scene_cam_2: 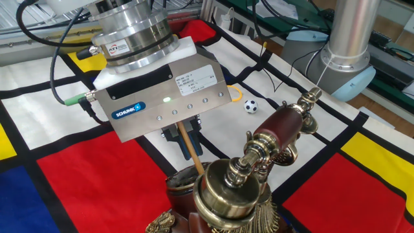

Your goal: Dial a number on an old rotary phone

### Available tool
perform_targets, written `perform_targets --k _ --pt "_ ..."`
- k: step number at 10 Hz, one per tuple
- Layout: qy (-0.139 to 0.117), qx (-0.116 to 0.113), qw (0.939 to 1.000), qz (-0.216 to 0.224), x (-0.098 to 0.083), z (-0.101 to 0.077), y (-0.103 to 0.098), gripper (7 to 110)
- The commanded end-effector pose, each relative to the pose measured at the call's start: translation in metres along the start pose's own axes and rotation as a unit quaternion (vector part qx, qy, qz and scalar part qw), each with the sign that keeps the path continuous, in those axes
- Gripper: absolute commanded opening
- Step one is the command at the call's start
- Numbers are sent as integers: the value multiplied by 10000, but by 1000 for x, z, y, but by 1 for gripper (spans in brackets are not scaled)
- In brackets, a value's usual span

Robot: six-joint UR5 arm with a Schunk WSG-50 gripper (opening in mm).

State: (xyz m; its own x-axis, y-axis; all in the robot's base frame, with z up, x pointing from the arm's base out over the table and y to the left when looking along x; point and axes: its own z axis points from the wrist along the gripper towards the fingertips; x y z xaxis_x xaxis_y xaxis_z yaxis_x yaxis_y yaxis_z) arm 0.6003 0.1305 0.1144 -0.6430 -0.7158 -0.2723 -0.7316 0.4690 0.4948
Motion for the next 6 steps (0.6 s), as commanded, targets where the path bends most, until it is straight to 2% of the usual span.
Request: perform_targets --k 1,6 --pt "-162 -13 9998 -104 -8 -2 -6 7" --pt "-192 -69 9997 -141 1 -6 -20 7"
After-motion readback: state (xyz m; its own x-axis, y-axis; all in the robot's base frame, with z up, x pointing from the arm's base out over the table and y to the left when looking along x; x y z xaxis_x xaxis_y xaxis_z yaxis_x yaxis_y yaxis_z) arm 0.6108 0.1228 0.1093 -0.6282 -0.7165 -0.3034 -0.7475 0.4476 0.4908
